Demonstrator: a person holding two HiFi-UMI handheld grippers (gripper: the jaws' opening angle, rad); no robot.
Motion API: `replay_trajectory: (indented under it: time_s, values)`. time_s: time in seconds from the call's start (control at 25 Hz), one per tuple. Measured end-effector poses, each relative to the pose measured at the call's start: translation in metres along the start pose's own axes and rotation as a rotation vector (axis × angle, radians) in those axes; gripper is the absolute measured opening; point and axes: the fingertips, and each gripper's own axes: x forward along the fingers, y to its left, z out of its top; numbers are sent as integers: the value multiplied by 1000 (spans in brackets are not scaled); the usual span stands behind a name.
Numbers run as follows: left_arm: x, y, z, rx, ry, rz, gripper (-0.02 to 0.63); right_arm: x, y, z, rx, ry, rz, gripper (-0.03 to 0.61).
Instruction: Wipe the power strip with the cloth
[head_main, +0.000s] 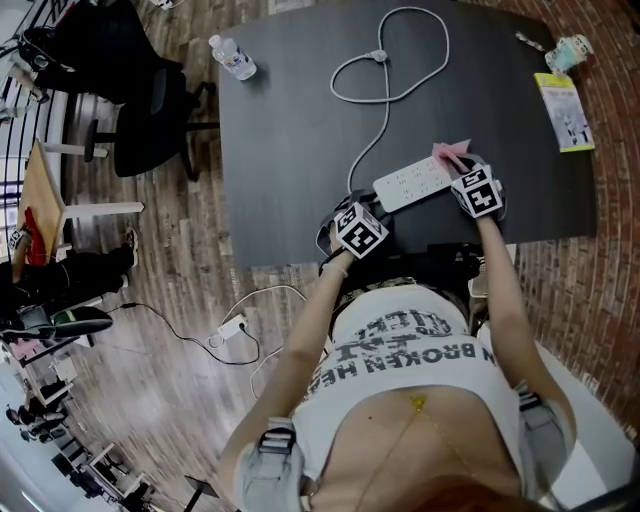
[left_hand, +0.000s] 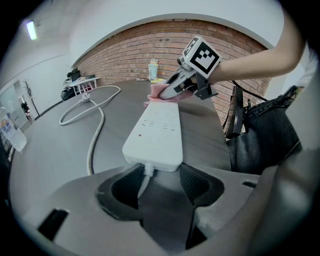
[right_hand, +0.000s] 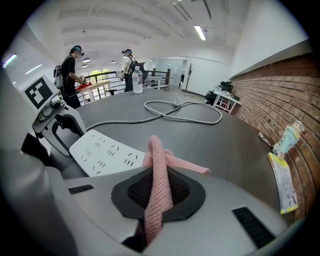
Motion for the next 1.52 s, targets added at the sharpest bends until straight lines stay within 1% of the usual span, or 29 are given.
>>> replay_trajectory:
  time_s: [0.12,0.28,0.8,1.0,1.16,1.24,1.36,1.52]
  values:
    - [0,0,1,-1,2,-4,235,-3,-12,-7,43,3,-30,17]
    - [-2,-4,2,-2,2,-21,235,-5,-18,-11,88,-5,-35,17]
    - [-1,-1,1,-1,-3,-11,235,-4,-17,-11,133,-37,-39,17]
    - [0,-1,1,-1,-5,-2,235,-5,-18,-12,134,-30,-40,17]
    - [0,-1,1,-2,2,-5,235,-8,-19,-11,194,-51,-39,17]
    - [-1,0,3,2,-2,-1,235,-16,-15,-5,196,-83,-31,17]
    - [-1,-1,2,0,-2,-2,235,-32,0,12,160,-138,1,17]
    - [-1,-1,1,3,2,-4,235,-49,33,36,108,-196,81,17]
